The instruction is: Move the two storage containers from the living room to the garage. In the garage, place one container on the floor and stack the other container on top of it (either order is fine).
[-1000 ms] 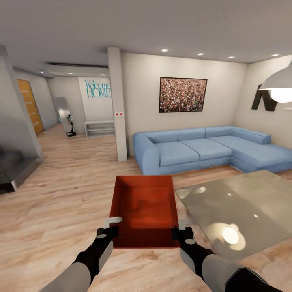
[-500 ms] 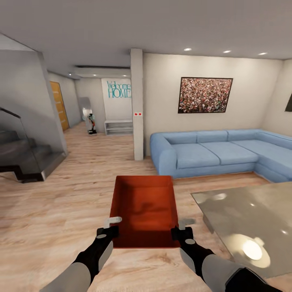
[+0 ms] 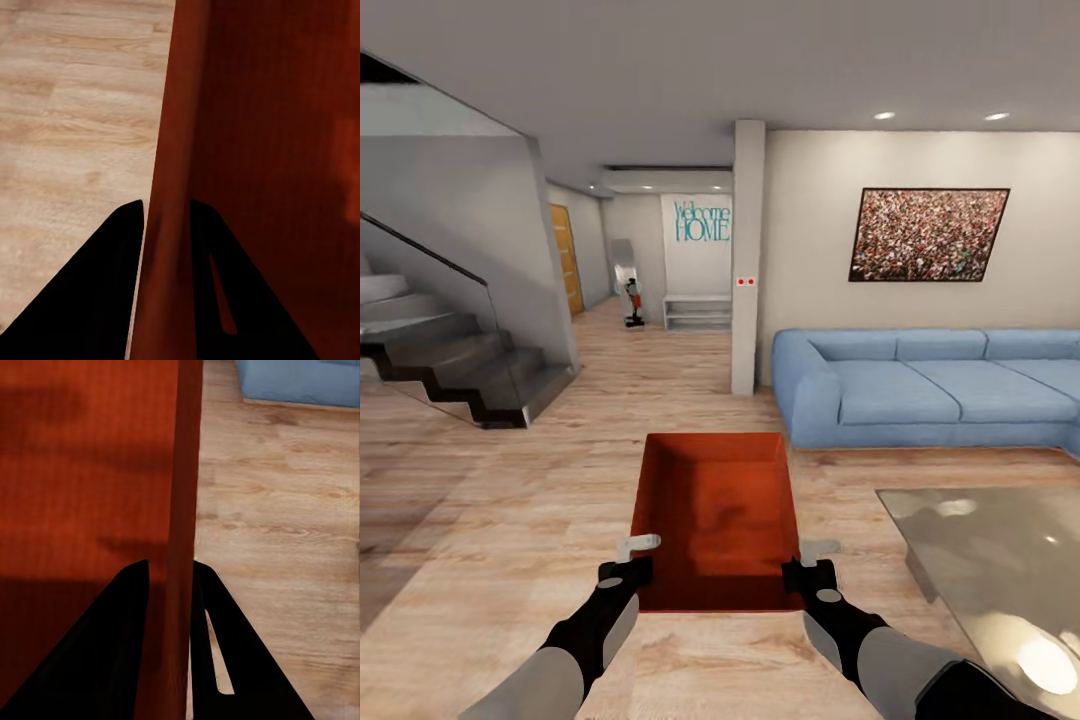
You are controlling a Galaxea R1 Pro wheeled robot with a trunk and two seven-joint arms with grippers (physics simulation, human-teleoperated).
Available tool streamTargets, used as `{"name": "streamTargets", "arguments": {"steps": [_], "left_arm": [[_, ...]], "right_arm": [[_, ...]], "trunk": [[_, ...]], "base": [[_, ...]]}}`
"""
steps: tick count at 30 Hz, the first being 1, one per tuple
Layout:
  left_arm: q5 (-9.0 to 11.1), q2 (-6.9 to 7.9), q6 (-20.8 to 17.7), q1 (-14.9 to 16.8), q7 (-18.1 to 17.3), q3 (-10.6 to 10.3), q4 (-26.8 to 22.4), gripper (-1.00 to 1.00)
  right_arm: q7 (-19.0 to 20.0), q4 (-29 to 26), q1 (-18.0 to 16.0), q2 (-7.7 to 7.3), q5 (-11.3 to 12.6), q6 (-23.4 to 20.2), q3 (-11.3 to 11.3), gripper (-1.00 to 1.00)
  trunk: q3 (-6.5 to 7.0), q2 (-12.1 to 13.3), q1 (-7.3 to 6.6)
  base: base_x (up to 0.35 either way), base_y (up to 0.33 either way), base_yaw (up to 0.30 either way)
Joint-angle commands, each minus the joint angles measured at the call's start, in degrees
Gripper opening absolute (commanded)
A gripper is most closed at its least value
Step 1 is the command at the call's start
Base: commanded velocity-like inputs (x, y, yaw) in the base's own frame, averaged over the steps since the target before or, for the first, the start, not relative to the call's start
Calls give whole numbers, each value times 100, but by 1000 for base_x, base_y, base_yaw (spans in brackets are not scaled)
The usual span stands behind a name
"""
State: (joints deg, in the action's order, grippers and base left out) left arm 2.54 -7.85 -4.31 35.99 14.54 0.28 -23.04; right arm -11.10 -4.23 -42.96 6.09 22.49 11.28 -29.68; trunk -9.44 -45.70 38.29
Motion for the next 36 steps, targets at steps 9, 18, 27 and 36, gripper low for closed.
{"name": "streamTargets", "arguments": {"steps": [9, 18, 27, 36], "left_arm": [[-96, 55, 35, 5, 59, 407, -121, -100], [-98, 55, 35, 5, 58, 411, -122, -100], [-96, 58, 35, 4, 57, 412, -119, -100], [-96, 56, 35, 3, 57, 409, -117, -100]], "right_arm": [[-24, 12, -2, -3, 107, 23, 215, -100], [-24, 17, -2, -3, 82, 23, 214, -100], [-19, 15, -2, -3, 76, 23, 212, -100], [-15, 12, -2, -3, 63, 15, 212, -100]], "trunk": [[-9, -8, 1], [-9, -8, 1], [-9, -8, 1], [-9, -8, 1]], "base": [[0, 0, 300], [7, 0, 300], [219, 0, 251], [319, 0, 24]]}}
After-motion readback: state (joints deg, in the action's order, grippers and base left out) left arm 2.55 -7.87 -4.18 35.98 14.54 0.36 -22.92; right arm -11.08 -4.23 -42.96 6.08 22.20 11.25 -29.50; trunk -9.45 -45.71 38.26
